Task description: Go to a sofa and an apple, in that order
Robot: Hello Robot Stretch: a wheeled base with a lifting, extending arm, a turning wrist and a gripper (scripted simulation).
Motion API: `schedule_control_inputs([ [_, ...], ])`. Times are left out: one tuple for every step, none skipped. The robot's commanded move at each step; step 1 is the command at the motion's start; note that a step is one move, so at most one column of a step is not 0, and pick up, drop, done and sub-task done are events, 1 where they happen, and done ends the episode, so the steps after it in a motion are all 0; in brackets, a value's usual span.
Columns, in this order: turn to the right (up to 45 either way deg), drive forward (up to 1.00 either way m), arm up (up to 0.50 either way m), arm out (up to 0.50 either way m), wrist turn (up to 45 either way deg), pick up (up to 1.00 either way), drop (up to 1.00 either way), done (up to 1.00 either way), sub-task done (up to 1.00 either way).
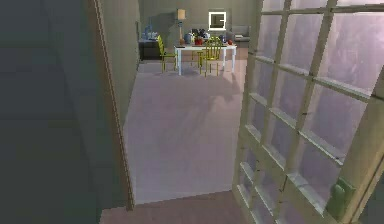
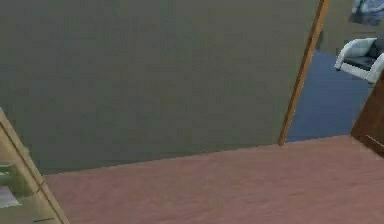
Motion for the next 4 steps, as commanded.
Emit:
schedule_control_inputs([
  [0.0,1.00,0.00,0.00,0.0,0.00,0.00,0.00,0.00],
  [0.0,0.55,0.00,0.00,0.0,0.00,0.00,0.00,0.00],
  [21.0,0.00,0.00,0.00,0.0,0.00,0.00,0.00,0.00],
  [0.0,1.00,0.00,0.00,0.0,0.00,0.00,0.00,0.00],
])
